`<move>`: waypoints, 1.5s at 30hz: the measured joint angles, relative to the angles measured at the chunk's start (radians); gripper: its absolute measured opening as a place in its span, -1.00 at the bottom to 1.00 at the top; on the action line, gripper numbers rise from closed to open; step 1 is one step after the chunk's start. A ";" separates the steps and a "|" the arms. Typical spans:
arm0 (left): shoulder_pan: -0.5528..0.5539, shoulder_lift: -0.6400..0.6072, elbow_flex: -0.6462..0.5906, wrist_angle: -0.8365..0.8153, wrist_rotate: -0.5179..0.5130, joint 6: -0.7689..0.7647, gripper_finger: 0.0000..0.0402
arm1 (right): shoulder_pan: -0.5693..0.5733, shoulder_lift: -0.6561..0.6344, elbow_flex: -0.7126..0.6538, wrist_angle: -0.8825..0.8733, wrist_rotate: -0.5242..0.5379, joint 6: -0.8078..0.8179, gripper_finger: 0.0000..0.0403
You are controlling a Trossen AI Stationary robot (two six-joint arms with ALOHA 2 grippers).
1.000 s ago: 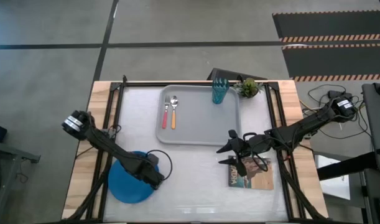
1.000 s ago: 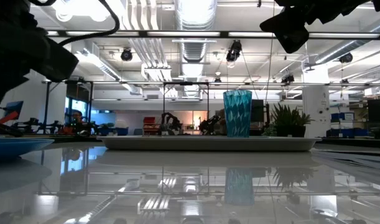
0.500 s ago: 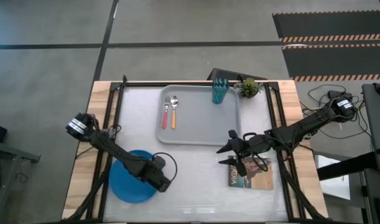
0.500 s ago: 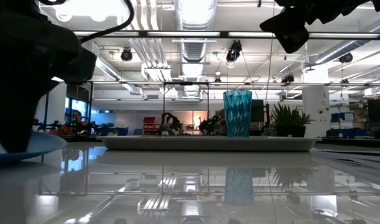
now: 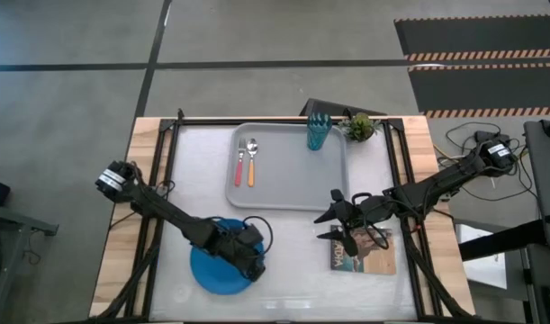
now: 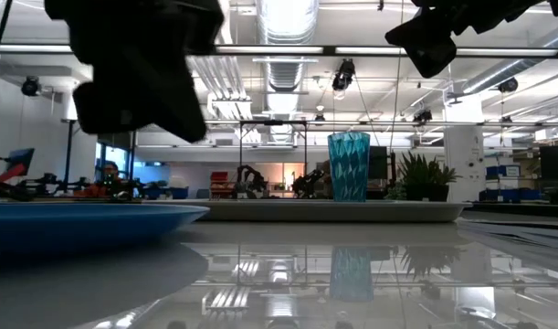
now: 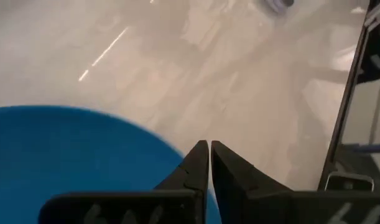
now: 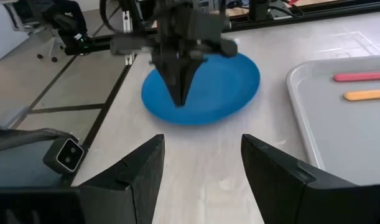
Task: Pick and place plate/cup/fork/spoon on tray
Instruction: Put the blue plate on the tray to the right side of the yellow spoon
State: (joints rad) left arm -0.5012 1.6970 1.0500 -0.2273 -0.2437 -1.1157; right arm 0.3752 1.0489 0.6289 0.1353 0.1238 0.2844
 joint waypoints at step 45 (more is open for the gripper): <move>0.121 -0.436 -0.499 -0.342 0.077 -0.179 -0.14 | 0.000 0.000 -0.001 -0.005 0.008 -0.008 0.00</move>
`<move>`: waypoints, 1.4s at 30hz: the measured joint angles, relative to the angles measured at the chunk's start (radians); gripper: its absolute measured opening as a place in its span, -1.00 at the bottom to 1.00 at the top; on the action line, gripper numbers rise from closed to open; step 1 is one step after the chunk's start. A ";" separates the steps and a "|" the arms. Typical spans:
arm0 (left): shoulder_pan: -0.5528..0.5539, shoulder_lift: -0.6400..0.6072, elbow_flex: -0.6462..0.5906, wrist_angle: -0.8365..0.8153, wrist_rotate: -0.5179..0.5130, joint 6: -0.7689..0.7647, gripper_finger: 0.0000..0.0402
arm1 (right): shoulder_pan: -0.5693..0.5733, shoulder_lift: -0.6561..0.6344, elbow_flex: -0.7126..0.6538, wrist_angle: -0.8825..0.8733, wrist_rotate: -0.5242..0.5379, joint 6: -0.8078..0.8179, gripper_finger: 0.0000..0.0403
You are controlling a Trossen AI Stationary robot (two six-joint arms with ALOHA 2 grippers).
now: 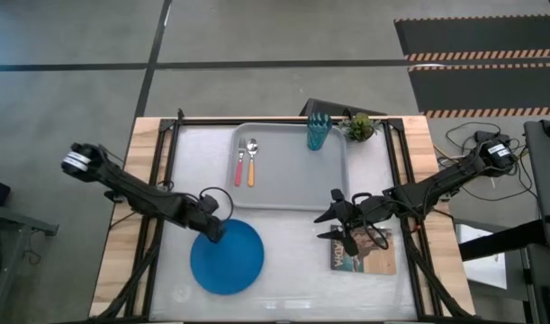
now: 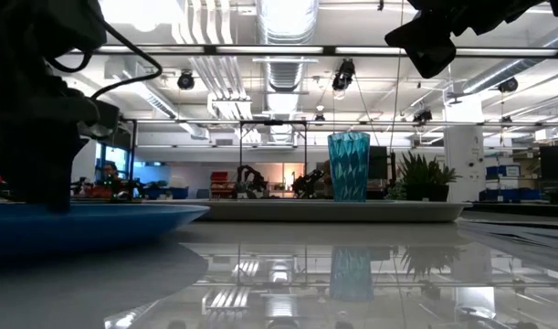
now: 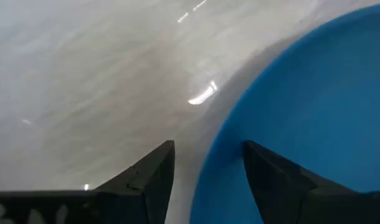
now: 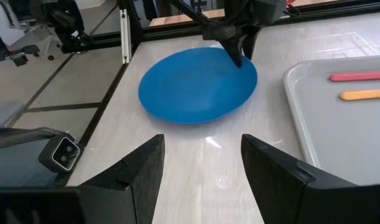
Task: Pick and place plate/cup/fork/spoon on tray
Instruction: Put the blue plate on the tray to the right side of the yellow spoon
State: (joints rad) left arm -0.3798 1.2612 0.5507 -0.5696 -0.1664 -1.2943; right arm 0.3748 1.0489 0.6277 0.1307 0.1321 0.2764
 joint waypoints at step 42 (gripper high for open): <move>0.004 -0.137 0.084 0.370 -0.526 0.333 -0.99 | 0.000 0.000 -0.003 -0.005 0.000 0.000 0.00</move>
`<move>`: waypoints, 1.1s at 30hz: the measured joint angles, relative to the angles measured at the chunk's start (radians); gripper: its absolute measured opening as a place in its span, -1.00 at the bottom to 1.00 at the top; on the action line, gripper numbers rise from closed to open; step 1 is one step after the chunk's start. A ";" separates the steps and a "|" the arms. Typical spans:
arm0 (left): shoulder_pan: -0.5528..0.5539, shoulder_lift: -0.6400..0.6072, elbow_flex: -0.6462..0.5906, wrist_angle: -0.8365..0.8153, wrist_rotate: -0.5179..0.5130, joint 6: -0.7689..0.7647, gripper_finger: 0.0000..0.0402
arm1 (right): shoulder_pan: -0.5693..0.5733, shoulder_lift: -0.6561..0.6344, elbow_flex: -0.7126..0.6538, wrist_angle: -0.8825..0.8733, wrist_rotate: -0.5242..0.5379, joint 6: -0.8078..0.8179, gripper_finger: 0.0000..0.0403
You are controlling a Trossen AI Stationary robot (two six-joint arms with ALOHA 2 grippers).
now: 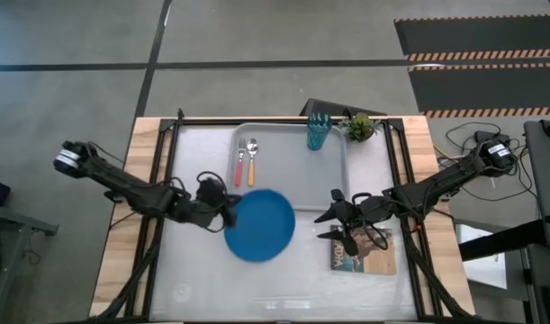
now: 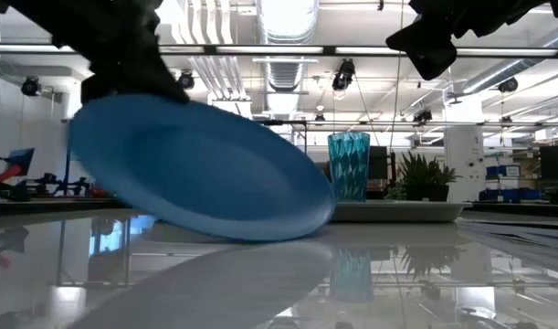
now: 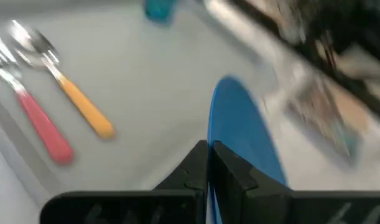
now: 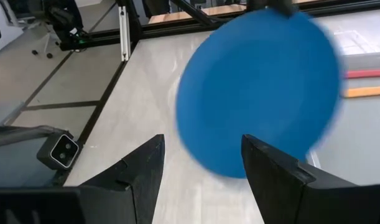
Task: Pick and place plate/cup/fork/spoon on tray
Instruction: Put the blue plate on the tray to the right side of the yellow spoon
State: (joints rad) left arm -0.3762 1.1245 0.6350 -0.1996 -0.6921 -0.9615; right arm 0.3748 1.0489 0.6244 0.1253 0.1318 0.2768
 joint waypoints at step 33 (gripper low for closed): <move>0.280 0.512 0.006 0.839 -0.348 -0.073 -1.00 | 0.000 0.000 -0.053 0.015 0.001 0.064 0.00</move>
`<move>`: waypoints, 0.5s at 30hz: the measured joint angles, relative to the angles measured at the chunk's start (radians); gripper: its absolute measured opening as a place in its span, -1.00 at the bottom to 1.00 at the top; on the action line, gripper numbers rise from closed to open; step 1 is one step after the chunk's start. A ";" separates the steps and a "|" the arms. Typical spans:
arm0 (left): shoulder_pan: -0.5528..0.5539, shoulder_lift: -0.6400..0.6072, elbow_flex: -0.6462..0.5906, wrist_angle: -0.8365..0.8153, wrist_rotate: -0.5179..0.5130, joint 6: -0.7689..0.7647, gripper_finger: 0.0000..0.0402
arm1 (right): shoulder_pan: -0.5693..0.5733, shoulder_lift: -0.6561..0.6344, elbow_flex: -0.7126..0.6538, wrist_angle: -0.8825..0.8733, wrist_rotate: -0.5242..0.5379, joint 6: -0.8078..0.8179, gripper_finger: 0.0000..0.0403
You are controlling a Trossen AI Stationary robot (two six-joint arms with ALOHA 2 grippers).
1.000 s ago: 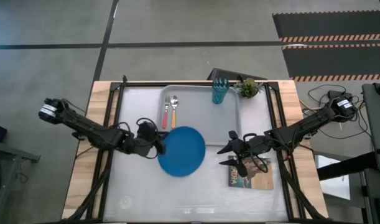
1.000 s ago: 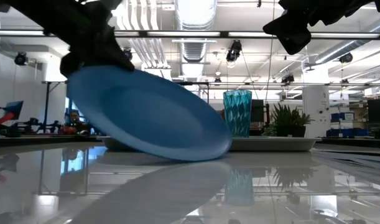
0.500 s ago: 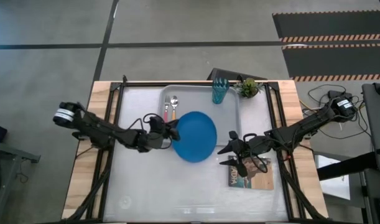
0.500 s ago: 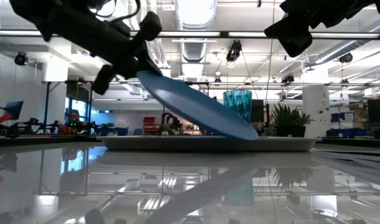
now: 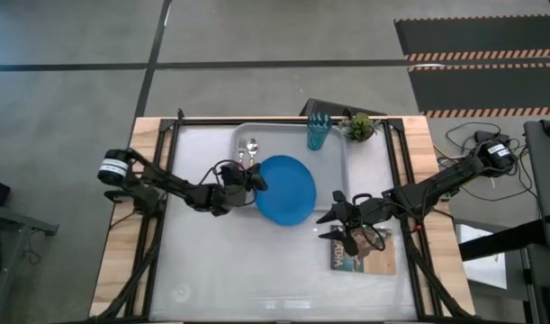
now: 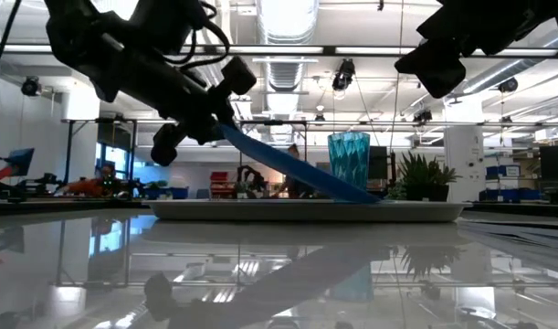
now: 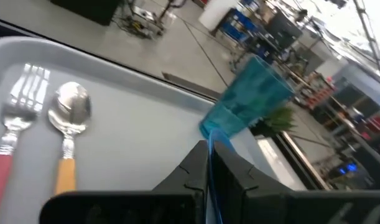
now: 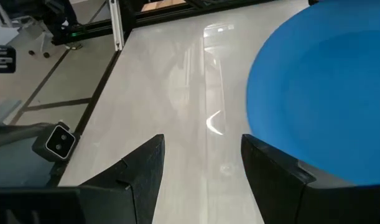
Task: Pick and place plate/cup/fork/spoon on tray
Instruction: Put the blue plate on the tray to the right side of the yellow spoon
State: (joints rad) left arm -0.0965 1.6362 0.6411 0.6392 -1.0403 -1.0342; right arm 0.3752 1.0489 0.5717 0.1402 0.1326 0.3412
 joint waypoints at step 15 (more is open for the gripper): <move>0.032 0.008 0.000 0.005 -0.017 -0.007 -1.00 | 0.000 0.000 -0.001 0.000 0.000 0.000 0.00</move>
State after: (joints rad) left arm -0.0647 1.6440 0.6411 0.6443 -1.0575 -1.0416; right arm 0.3752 1.0489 0.5709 0.1406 0.1329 0.3412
